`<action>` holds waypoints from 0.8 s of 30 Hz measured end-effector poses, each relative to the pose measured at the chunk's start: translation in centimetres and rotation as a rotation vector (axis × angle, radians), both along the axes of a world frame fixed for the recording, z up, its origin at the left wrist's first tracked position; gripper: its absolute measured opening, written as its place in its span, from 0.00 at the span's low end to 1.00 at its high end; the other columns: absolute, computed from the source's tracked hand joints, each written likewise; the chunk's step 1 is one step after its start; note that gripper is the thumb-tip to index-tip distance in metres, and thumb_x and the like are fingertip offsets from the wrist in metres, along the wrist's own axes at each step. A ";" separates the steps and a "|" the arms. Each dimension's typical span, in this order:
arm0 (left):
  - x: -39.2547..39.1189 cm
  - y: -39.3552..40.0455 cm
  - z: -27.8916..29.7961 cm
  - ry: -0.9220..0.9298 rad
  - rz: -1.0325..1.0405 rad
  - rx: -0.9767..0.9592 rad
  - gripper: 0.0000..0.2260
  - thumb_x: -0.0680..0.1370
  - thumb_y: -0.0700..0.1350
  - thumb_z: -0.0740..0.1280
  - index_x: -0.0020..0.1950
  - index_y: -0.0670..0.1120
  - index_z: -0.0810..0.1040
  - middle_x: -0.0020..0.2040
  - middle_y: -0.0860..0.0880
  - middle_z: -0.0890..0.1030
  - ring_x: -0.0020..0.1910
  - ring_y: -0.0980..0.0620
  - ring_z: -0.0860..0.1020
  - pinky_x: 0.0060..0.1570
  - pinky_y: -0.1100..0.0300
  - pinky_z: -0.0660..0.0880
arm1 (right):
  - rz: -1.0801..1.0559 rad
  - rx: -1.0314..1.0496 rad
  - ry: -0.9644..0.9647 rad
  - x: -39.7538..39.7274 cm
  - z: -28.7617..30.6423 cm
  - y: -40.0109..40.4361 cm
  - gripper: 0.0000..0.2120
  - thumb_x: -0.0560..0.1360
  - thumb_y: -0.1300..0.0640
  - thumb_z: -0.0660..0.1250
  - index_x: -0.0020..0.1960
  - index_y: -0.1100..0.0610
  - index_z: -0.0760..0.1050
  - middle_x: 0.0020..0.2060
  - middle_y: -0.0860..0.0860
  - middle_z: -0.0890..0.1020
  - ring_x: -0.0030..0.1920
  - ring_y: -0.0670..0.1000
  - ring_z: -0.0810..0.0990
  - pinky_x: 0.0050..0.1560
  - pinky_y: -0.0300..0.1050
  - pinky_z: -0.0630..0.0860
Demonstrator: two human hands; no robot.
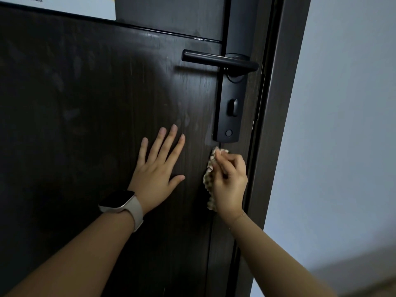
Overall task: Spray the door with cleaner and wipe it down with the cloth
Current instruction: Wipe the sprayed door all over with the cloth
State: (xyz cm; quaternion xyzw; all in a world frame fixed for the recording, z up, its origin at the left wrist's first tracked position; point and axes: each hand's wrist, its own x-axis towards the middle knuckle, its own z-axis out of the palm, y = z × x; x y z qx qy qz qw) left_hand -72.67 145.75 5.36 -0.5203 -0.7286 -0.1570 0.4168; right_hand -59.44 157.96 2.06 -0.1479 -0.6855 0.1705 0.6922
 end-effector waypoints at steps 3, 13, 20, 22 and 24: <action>-0.1 0.1 -0.1 0.005 0.003 0.006 0.46 0.72 0.58 0.71 0.80 0.50 0.44 0.80 0.48 0.40 0.78 0.48 0.37 0.73 0.49 0.29 | -0.096 0.160 -0.174 1.1 0.0 0.6 0.17 0.73 0.71 0.70 0.60 0.60 0.80 0.53 0.52 0.77 0.57 0.50 0.75 0.60 0.42 0.75; -0.5 0.3 -0.5 0.062 -0.009 0.065 0.46 0.71 0.59 0.72 0.80 0.48 0.48 0.80 0.47 0.45 0.79 0.46 0.43 0.74 0.47 0.33 | -0.342 0.598 -0.266 0.9 10.8 1.0 0.12 0.72 0.71 0.68 0.53 0.65 0.82 0.47 0.57 0.82 0.47 0.58 0.74 0.45 0.48 0.75; -0.4 0.0 -0.4 0.023 -0.042 0.051 0.46 0.71 0.57 0.72 0.80 0.48 0.48 0.81 0.47 0.45 0.79 0.47 0.43 0.74 0.48 0.32 | -0.385 0.645 -0.386 0.6 7.4 1.1 0.16 0.68 0.75 0.70 0.53 0.64 0.83 0.44 0.53 0.83 0.40 0.57 0.74 0.36 0.51 0.76; -0.3 -0.1 -0.3 0.006 -0.055 0.030 0.46 0.72 0.56 0.72 0.80 0.49 0.47 0.81 0.48 0.43 0.79 0.48 0.41 0.73 0.49 0.30 | -0.380 0.631 -0.428 1.0 5.9 1.0 0.17 0.67 0.76 0.70 0.53 0.64 0.83 0.43 0.53 0.83 0.39 0.57 0.74 0.35 0.51 0.76; -0.1 -0.3 -0.2 -0.011 -0.064 0.012 0.46 0.72 0.55 0.72 0.80 0.49 0.46 0.80 0.48 0.41 0.78 0.49 0.39 0.73 0.49 0.30 | -0.370 0.555 -0.471 1.6 3.9 0.8 0.18 0.65 0.76 0.72 0.52 0.63 0.83 0.44 0.53 0.83 0.41 0.58 0.75 0.36 0.50 0.77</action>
